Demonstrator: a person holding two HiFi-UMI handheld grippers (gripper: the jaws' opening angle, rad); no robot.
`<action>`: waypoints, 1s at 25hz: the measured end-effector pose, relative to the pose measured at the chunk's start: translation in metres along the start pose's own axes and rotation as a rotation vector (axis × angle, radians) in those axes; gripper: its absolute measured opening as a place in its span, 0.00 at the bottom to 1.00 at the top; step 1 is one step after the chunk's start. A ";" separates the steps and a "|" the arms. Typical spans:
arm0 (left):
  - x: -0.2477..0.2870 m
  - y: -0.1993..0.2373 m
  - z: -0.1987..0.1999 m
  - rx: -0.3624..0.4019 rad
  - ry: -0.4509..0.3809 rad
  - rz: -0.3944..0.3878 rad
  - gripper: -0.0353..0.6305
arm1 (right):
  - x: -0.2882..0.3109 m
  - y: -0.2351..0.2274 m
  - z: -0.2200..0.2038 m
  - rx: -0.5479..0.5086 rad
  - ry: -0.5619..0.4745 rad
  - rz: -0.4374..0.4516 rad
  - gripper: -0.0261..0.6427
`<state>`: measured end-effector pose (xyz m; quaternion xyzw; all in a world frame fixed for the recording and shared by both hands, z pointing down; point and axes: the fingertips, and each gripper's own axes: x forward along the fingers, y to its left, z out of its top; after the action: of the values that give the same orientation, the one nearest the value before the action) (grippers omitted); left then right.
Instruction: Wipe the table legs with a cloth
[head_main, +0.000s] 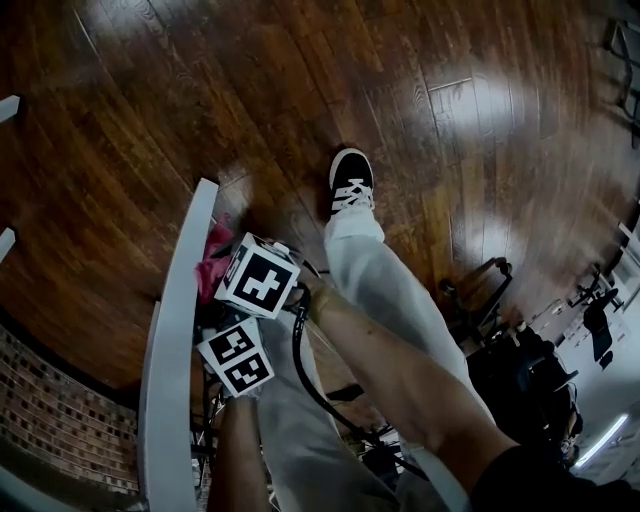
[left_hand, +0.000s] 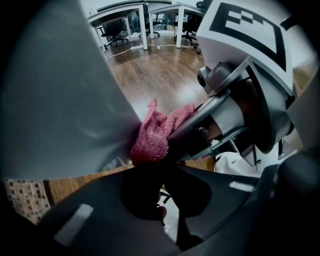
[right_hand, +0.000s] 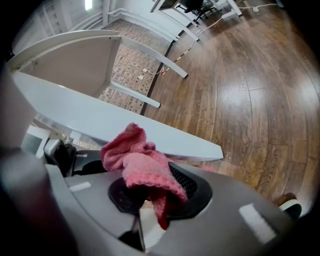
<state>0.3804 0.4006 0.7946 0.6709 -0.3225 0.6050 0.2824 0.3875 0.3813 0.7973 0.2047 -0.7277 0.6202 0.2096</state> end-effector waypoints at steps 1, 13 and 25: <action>0.002 0.000 0.000 0.002 0.007 0.006 0.06 | 0.002 -0.002 0.000 -0.003 -0.001 0.015 0.14; 0.030 -0.003 -0.006 0.016 0.146 0.022 0.06 | 0.021 -0.026 -0.003 0.018 -0.026 0.111 0.14; 0.064 -0.051 -0.015 0.165 0.385 -0.040 0.06 | 0.034 -0.065 -0.010 0.135 -0.071 0.160 0.14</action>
<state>0.4143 0.4387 0.8608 0.5702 -0.1985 0.7406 0.2948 0.3961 0.3801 0.8703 0.1814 -0.7052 0.6749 0.1193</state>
